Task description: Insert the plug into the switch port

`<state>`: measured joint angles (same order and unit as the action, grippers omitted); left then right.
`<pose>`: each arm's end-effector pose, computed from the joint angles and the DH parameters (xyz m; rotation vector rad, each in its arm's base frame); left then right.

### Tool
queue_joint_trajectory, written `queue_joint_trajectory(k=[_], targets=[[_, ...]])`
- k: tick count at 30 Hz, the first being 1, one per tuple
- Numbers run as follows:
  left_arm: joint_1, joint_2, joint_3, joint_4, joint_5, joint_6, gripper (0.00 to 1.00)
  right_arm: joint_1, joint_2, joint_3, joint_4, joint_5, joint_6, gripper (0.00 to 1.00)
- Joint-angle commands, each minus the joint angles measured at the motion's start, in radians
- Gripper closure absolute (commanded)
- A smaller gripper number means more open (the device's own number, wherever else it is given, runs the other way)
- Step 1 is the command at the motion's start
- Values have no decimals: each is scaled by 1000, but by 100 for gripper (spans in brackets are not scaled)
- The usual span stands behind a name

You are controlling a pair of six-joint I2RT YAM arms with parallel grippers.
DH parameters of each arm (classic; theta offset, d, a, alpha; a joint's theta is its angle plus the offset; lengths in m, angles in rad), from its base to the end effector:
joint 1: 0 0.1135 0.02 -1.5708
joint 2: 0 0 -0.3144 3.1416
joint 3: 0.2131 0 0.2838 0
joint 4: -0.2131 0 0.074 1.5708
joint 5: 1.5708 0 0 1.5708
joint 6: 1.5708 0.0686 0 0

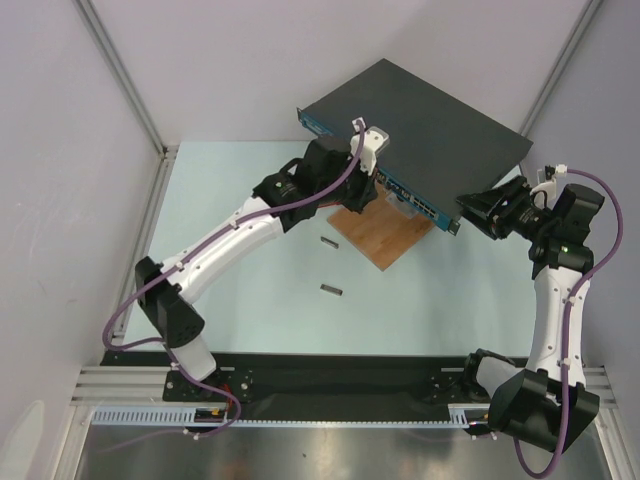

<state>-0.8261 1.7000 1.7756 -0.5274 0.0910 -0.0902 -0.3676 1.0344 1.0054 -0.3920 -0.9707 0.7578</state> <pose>0.3076 -0.3429 0.4439 0.8056 1.9244 -0.6628 0.2455 -0.0339 0.3896 0.4599 1.9344 1.2098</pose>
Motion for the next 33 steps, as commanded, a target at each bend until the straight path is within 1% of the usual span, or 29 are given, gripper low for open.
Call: queue_joint_trajectory(k=[1,6,7,9,10,12,16,20,28,33], targets=[[-1,24,38,52,26,-23,100,25,21,9,61,-23,-81,79],[-1,44,51,66,27,-29,100,25,24,10,59,-23,-84,84],[-1,49,57,70,26,-32,100,25,24,10,59,-23,-84,88],[-1,61,65,78,24,-39,100,25,29,10,58,-23,-84,92],[-1,66,74,81,24,-40,100,25,26,10,58,-22,-86,96],[-1,81,82,92,24,-49,100,25,30,10,56,-20,-87,100],[-1,96,103,112,9,-66,100,25,32,16,48,-20,-92,100],[-1,96,84,148,-7,-94,100,25,35,19,47,-20,-94,100],[-1,35,-60,360,-37,-146,100,25,42,19,44,-22,-95,100],[-1,41,-56,414,-60,-161,100,25,46,18,39,-20,-97,100]])
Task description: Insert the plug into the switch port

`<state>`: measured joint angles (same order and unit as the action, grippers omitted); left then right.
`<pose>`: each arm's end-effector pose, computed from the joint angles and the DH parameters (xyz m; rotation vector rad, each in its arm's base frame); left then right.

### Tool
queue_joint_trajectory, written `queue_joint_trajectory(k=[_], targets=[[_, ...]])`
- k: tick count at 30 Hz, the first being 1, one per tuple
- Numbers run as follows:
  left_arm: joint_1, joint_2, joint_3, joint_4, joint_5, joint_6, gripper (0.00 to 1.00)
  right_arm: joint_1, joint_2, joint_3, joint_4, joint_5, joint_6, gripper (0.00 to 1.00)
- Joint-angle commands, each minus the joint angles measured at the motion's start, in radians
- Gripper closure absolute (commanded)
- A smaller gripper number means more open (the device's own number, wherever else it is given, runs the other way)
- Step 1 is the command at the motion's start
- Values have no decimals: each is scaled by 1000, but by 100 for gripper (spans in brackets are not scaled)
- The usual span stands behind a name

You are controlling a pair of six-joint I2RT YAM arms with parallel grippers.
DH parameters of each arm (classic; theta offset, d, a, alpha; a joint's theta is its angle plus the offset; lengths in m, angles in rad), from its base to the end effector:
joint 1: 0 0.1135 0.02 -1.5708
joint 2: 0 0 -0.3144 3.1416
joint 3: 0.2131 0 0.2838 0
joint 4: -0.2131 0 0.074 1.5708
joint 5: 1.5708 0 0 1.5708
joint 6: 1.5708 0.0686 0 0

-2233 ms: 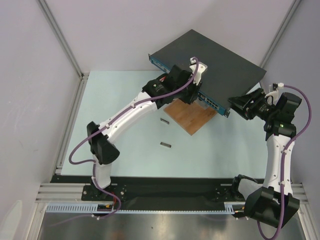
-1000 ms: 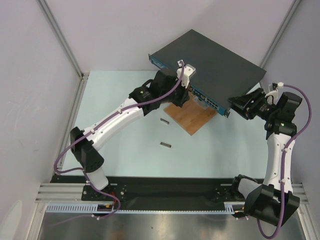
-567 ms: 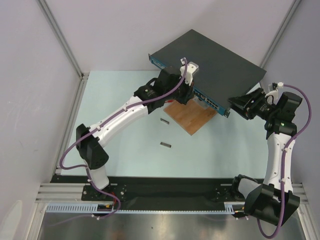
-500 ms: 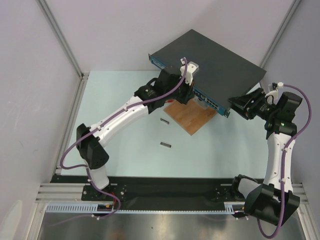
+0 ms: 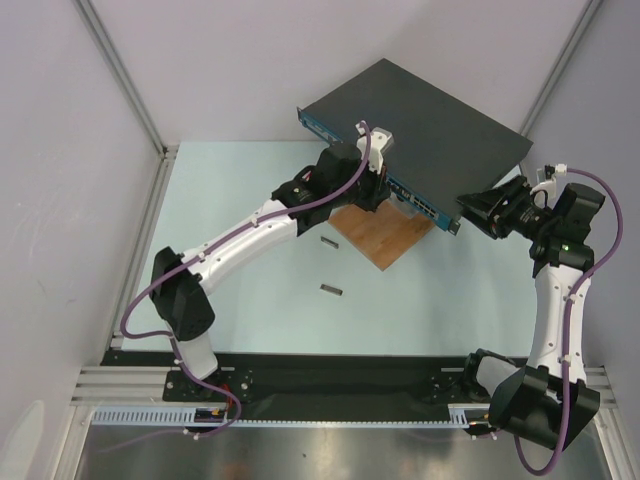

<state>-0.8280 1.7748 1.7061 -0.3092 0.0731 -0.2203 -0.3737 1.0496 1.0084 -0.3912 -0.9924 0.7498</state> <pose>0.3324 -0.3694 0.4097 0.6540 1.9175 -0.7523 0.2484 -0.0357 0.3880 0.4508 1.9401 1.2261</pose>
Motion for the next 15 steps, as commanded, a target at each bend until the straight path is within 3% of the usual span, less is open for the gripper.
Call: queue_joint_trajectory(k=[1,15], targets=[[1,-31,16,200,-44,-31,100,32,30,15,40,1,-89,100],[4,20,127,231,-32,24,100,32,36,16,34,5,-106,100]])
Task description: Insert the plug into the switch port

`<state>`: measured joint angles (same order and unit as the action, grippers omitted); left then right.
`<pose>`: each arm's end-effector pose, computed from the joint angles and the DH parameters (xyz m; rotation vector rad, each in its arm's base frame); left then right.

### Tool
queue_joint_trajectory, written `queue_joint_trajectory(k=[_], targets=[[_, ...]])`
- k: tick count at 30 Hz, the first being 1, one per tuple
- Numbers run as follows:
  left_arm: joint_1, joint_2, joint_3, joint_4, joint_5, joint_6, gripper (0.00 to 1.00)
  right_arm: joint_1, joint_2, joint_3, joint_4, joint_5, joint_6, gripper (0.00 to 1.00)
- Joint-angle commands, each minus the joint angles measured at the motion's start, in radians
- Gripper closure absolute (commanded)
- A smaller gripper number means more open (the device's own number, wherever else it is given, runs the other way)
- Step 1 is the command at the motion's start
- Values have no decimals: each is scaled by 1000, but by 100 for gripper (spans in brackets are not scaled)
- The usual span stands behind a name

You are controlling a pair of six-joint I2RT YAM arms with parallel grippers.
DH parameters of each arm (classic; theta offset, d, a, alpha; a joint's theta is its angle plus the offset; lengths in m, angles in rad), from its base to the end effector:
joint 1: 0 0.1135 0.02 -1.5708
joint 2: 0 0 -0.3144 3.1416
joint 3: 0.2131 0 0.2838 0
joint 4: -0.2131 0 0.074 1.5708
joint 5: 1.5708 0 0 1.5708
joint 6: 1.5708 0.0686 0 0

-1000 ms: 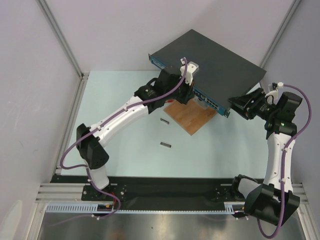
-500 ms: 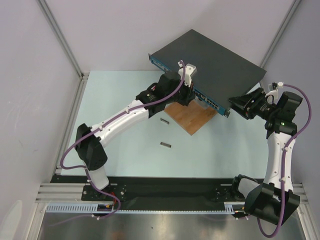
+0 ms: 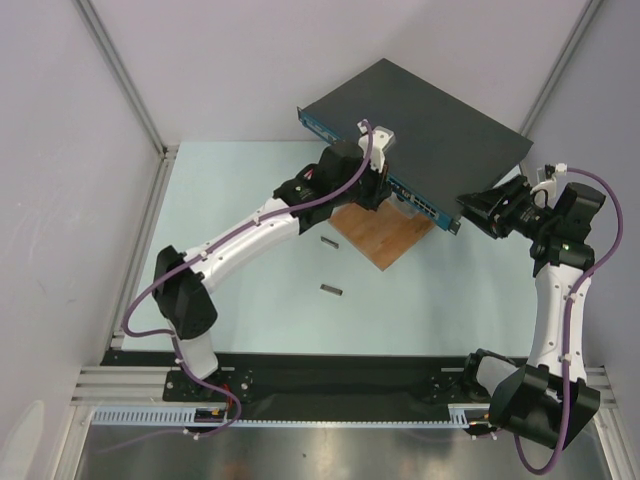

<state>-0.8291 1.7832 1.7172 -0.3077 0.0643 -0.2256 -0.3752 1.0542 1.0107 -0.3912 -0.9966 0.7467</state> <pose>0.3343 -0.3714 0.4104 0.6428 1.9161 -0.7496 0.2494 -0.0363 0.3879 0.4478 1.9411 1.2281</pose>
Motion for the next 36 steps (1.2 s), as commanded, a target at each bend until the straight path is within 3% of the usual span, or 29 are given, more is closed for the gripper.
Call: queue_joint_trajectory(k=[1,10,16,21,24,25,26,27,30,32,36], targets=[[5,25,128,228,-15,38,100,33,33,14,34,9,-102,100],[5,99,246,171,17,51,100,33,38,22,32,12,-109,100],[11,-7,133,114,60,112,99,29,43,51,26,4,-129,99],[31,-229,-114,102,106,170,95,6,44,63,37,-16,-130,79],[39,-332,-226,41,127,202,90,-10,44,66,48,-28,-129,53],[39,-356,-252,3,149,221,83,-16,43,66,51,-28,-129,46],[39,-379,-277,-17,152,247,78,-21,41,69,51,-30,-129,32],[42,-402,-327,-34,158,288,68,-25,38,71,48,-33,-133,27],[45,-482,-421,-128,196,391,50,-39,21,81,17,-37,-167,8],[45,-531,-488,-159,259,455,44,-53,10,94,-15,-43,-187,1],[45,-558,-576,-246,345,659,35,-89,1,130,-106,-63,-271,0]])
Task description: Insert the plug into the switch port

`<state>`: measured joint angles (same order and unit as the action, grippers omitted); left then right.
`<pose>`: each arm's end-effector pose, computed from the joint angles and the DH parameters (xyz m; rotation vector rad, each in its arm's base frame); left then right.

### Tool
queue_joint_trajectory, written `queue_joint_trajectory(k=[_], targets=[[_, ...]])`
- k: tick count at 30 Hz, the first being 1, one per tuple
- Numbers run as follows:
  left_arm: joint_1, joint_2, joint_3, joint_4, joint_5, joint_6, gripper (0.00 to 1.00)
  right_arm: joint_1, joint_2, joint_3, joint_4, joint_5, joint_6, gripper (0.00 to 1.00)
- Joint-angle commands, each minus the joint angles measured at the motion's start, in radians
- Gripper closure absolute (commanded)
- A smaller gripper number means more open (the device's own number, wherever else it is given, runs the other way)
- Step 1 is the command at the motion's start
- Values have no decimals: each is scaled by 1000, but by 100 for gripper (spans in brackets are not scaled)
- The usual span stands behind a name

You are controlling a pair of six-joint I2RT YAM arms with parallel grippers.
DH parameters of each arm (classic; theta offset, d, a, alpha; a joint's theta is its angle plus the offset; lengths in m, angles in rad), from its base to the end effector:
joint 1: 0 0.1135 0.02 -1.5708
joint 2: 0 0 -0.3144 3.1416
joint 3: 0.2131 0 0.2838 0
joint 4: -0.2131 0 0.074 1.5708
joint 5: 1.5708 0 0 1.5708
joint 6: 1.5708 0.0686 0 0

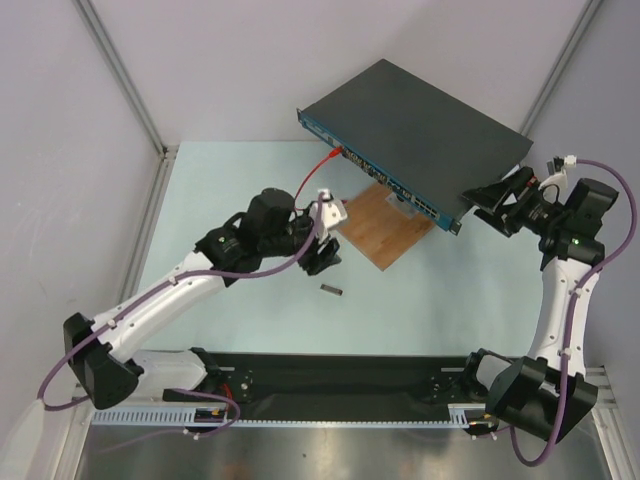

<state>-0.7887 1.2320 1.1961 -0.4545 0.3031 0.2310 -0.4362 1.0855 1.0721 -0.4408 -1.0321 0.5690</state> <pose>0.2095 -0.2400 0.3944 1.1889 1.7334 -0.6529 0.2511 -0.0521 0.4000 0.3148 1.9254 1.1172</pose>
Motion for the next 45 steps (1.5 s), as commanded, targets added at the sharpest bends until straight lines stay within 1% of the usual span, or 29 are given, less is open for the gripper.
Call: queue_joint_trajectory(k=[1,4,5,7,8,9,11,12,15,16,17,19,21,26,32,34,36,38,39,40,41,44,45], targets=[[3,3,-64,-113,114,230,35,-39,-33,77,-76,-32,-131,0],[-12,81,-67,-160,81,307,34,-79,-47,95,-134,-52,-176,0],[-18,139,-55,-170,64,324,34,-91,-53,101,-163,-57,-208,0],[-47,199,-41,-197,9,370,36,-116,-53,126,-200,-68,-242,0],[-72,228,-26,-203,-17,382,37,-124,-52,140,-244,-68,-288,0],[-84,295,-18,-217,-56,390,39,-137,-50,150,-265,-72,-306,0],[-116,352,9,-217,-93,396,39,-150,-50,187,-318,-74,-346,0],[-125,410,22,-217,-131,398,39,-154,-47,198,-331,-72,-377,0],[-149,490,85,-219,-171,406,40,-162,-49,236,-380,-71,-422,0],[-152,550,106,-228,-192,409,40,-164,-49,242,-386,-71,-428,0],[-153,573,146,-231,-200,412,41,-164,-50,250,-394,-71,-429,0],[-153,641,175,-228,-219,413,45,-164,-55,255,-398,-66,-428,0],[-158,675,204,-236,-234,426,48,-164,-59,258,-397,-52,-426,0],[-167,751,226,-250,-280,462,50,-164,-73,264,-409,-48,-442,0],[-173,788,220,-277,-300,482,51,-164,-73,267,-420,-42,-457,0],[-176,796,214,-279,-327,485,55,-164,-72,264,-415,-42,-457,0],[-176,808,211,-280,-344,485,63,-164,-70,265,-411,-43,-457,0],[-176,810,209,-288,-352,478,68,-164,-72,273,-411,-48,-460,0],[-176,808,209,-297,-351,473,75,-164,-72,279,-411,-49,-466,0],[-175,790,209,-303,-343,449,78,-164,-73,282,-412,-51,-478,1],[-176,778,207,-306,-337,435,86,-164,-75,295,-414,-51,-486,2],[-176,692,189,-306,-311,368,99,-164,-90,307,-415,-27,-532,2],[-175,669,185,-309,-308,354,100,-164,-96,310,-415,-22,-541,2]])
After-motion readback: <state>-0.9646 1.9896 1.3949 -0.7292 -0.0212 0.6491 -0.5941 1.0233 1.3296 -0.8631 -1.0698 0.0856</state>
